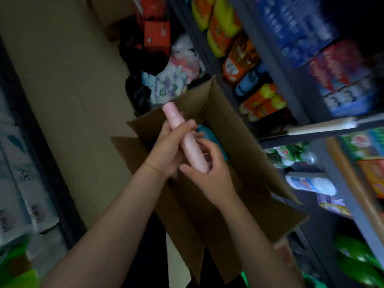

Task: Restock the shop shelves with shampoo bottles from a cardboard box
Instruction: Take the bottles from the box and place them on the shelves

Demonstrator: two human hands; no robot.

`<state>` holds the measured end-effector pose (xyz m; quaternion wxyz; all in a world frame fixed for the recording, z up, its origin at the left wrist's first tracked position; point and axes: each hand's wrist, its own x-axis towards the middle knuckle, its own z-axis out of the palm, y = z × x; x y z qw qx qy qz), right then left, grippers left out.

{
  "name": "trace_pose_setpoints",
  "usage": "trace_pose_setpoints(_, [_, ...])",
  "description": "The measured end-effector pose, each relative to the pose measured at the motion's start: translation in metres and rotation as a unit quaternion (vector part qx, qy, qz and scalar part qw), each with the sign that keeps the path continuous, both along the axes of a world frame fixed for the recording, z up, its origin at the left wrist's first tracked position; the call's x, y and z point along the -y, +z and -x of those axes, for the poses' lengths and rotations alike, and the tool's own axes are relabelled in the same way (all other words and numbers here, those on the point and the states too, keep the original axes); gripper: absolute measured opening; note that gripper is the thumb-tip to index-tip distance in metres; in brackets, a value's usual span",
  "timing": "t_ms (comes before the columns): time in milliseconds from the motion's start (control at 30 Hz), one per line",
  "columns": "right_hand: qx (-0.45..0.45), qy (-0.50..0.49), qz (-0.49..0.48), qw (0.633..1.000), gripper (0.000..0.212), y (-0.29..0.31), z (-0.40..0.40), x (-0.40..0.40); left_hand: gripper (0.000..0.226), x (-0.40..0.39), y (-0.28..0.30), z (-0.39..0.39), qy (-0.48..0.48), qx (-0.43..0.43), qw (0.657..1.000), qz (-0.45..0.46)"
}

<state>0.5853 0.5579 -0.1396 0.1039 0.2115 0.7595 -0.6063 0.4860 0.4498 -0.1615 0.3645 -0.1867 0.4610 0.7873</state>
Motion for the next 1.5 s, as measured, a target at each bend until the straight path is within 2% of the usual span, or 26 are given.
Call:
trace_pose_setpoints(100, [-0.104,-0.077,0.039,0.991,0.034,0.073,-0.017,-0.031,0.056,-0.039,0.083,-0.008,-0.004,-0.005,0.989,-0.151])
trace_pose_setpoints(200, [-0.183,-0.140,0.055,0.972,0.015,0.139,-0.039,-0.069,0.043,-0.080,0.153,-0.031,-0.060,-0.067,0.972,-0.217])
trace_pose_setpoints(333, [-0.268,-0.188,0.068,0.942,0.027,0.214,-0.085,-0.114,0.055,-0.144,0.237,-0.075,-0.119,-0.166,0.966,-0.158])
trace_pose_setpoints(400, [-0.305,-0.225,0.054,0.924,0.024,0.246,-0.125,-0.140,0.059,-0.179,0.283,-0.111,-0.154,-0.206,0.954,-0.153])
trace_pose_setpoints(533, [-0.321,-0.279,0.028,0.905,0.020,0.279,-0.176,-0.177,0.049,-0.227,0.331,-0.161,-0.208,-0.287,0.925,-0.138])
trace_pose_setpoints(633, [-0.308,-0.292,-0.006,0.905,0.035,0.302,-0.214,-0.209,0.056,-0.266,0.359,-0.198,-0.240,-0.363,0.895,-0.097])
trace_pose_setpoints(767, [-0.312,-0.315,-0.059,0.894,0.022,0.313,-0.257,-0.244,0.049,-0.306,0.376,-0.237,-0.280,-0.399,0.870,-0.074])
trace_pose_setpoints(867, [-0.322,-0.337,-0.076,0.881,0.024,0.315,-0.280,-0.260,0.048,-0.325,0.378,-0.257,-0.305,-0.410,0.857,-0.068])
trace_pose_setpoints(1067, [-0.349,-0.348,-0.116,0.863,0.025,0.332,-0.293,-0.274,0.026,-0.337,0.401,-0.273,-0.291,-0.450,0.838,-0.100])
trace_pose_setpoints(1200, [-0.387,-0.355,-0.179,0.832,0.029,0.365,-0.286,-0.279,0.028,-0.328,0.433,-0.263,-0.286,-0.529,0.788,-0.133])
trace_pose_setpoints(1333, [-0.455,-0.360,-0.191,0.792,0.033,0.410,-0.286,-0.291,0.033,-0.331,0.465,-0.252,-0.249,-0.605,0.741,-0.153])
trace_pose_setpoints(1433, [-0.479,-0.365,-0.226,0.765,0.040,0.441,-0.295,-0.303,0.026,-0.353,0.478,-0.245,-0.250,-0.664,0.697,-0.108])
trace_pose_setpoints(1467, [-0.476,-0.375,-0.244,0.757,0.041,0.449,-0.300,-0.308,0.028,-0.363,0.478,-0.244,-0.255,-0.682,0.681,-0.081])
trace_pose_setpoints(1500, [-0.471,-0.386,-0.262,0.749,0.040,0.456,-0.307,-0.313,0.036,-0.375,0.475,-0.243,-0.255,-0.713,0.652,-0.043])
